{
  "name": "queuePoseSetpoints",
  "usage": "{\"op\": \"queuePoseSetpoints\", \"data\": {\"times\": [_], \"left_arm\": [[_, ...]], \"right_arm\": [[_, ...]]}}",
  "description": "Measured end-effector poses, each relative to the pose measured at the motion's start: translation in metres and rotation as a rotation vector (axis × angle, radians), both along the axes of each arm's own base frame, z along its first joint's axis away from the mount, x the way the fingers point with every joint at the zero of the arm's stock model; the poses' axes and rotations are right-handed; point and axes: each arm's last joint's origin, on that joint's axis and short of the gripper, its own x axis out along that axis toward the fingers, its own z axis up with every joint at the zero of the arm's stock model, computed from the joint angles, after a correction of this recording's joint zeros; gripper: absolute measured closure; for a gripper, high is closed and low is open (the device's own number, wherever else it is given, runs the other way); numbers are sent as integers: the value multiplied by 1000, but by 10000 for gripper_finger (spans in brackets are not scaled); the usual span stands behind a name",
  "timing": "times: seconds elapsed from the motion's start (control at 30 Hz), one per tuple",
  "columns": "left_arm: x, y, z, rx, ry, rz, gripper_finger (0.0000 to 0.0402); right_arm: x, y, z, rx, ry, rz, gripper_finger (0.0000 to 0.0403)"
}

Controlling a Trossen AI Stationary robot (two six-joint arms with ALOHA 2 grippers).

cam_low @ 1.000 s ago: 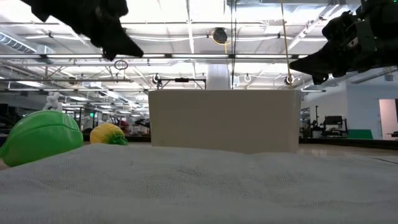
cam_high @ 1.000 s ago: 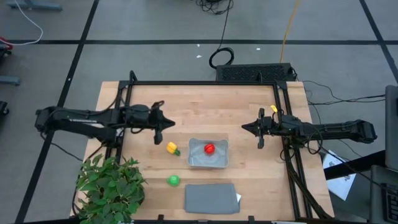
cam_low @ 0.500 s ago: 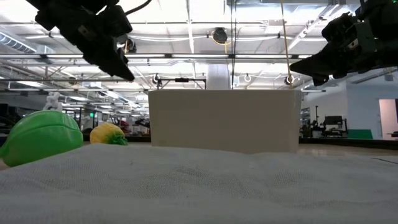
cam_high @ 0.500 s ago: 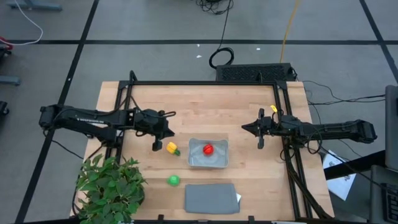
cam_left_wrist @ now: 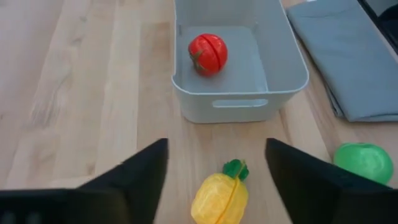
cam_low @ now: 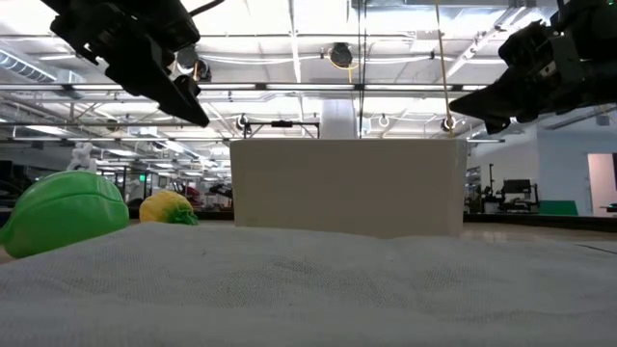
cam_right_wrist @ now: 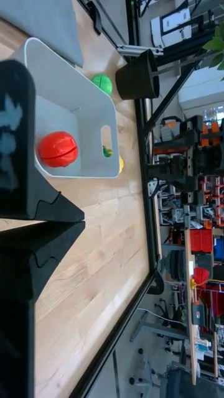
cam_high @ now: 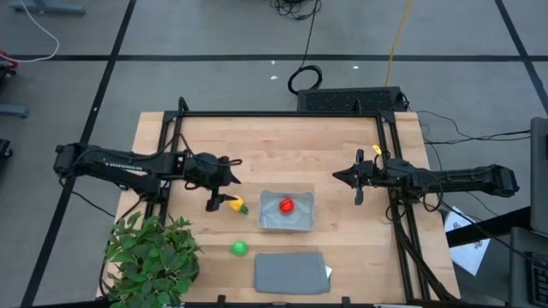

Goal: Pick and placing Produce into tupperware
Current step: Put the yellow pineapple into the gray bin

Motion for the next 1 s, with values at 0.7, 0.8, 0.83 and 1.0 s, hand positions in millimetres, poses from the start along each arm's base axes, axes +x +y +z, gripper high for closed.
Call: {"op": "queuePoseSetpoints", "data": {"times": [0.7,0.8,0.83,1.0], "left_arm": [[8,-15,-22,157,112,-153,55],[12,-16,-33,142,162,-180,55],[13,-17,-36,141,182,-186,55],[20,-20,-46,185,221,-262,55]], "right_arm": [[0,0,-1,0,10,0,403],[1,0,-2,1,17,0,403],[1,0,-2,1,21,0,403],[1,0,-3,1,32,0,403]]}}
